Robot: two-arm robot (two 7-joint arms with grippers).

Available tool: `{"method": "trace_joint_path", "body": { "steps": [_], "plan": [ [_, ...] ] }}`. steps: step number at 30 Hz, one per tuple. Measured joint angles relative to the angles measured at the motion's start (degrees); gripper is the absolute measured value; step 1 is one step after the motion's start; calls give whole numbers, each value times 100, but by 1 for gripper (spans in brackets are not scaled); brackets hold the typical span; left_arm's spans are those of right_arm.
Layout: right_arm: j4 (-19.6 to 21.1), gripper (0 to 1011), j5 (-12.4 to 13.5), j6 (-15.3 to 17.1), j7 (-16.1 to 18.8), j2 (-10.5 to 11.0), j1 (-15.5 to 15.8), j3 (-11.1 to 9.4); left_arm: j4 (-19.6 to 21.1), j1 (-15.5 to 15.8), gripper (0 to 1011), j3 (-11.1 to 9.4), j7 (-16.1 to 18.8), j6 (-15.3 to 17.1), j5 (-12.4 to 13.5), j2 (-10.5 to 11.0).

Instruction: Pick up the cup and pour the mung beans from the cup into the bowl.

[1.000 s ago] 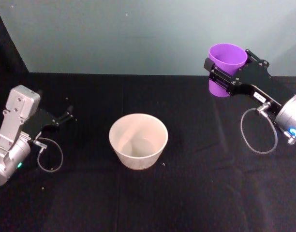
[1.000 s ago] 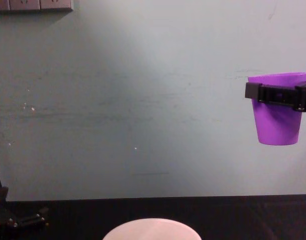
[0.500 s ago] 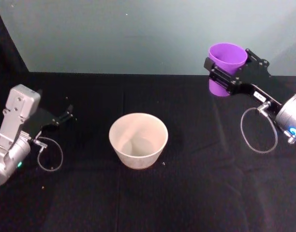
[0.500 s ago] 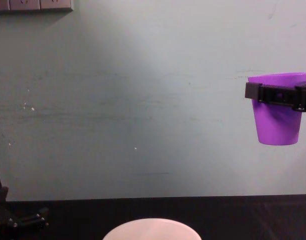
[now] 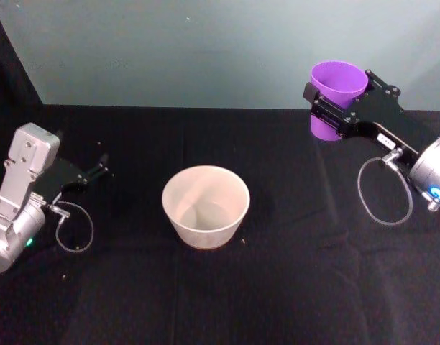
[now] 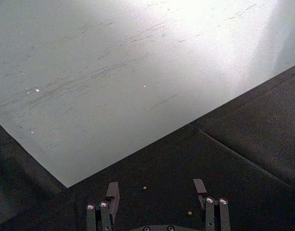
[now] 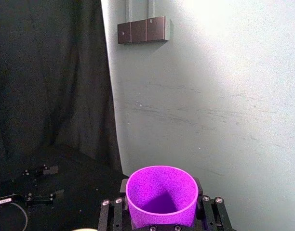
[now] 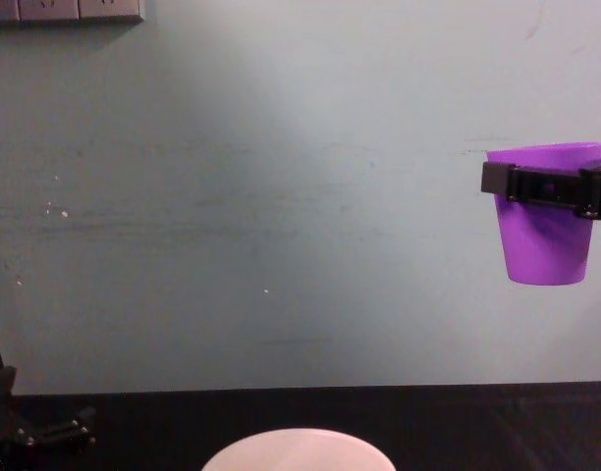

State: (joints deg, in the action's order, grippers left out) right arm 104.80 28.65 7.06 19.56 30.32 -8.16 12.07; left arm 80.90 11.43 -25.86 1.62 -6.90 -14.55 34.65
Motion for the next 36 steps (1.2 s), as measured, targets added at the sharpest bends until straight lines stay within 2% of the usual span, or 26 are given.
{"method": "trace_joint_path", "body": {
  "steps": [36],
  "plan": [
    [0, 746, 0, 0, 0, 0, 0, 0, 0, 0, 1000, 0, 0, 0, 0, 0]
  ]
}}
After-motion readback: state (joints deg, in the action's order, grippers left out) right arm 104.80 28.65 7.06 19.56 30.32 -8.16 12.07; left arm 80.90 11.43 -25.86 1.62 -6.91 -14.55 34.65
